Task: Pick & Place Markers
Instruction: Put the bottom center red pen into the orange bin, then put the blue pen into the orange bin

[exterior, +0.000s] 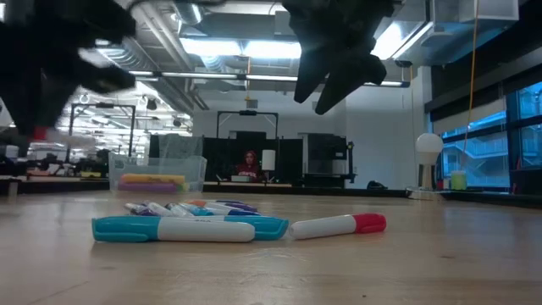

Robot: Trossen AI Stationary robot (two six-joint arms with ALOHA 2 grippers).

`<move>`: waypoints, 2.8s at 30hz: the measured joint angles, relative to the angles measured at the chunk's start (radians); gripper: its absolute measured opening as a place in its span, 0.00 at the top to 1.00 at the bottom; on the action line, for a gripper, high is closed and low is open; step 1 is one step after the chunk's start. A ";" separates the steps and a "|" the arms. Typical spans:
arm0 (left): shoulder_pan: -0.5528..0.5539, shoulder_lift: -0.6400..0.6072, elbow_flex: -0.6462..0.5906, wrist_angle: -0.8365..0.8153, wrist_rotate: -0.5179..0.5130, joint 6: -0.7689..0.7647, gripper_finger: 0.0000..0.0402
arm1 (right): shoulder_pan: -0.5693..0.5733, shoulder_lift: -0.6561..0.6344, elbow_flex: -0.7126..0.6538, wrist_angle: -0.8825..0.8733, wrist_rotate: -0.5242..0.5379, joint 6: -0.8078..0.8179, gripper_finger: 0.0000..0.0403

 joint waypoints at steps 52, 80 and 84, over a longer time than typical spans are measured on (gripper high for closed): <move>-0.508 -0.002 0.057 -0.049 0.080 -0.546 0.53 | -0.034 0.000 0.000 0.119 -0.079 0.006 0.39; 0.245 0.002 -0.155 0.644 -0.073 0.405 0.65 | 0.043 0.000 0.000 -0.159 0.027 0.248 0.39; 0.292 0.099 -0.155 0.742 0.024 0.440 0.68 | 0.068 0.000 0.000 -0.208 0.054 0.302 0.39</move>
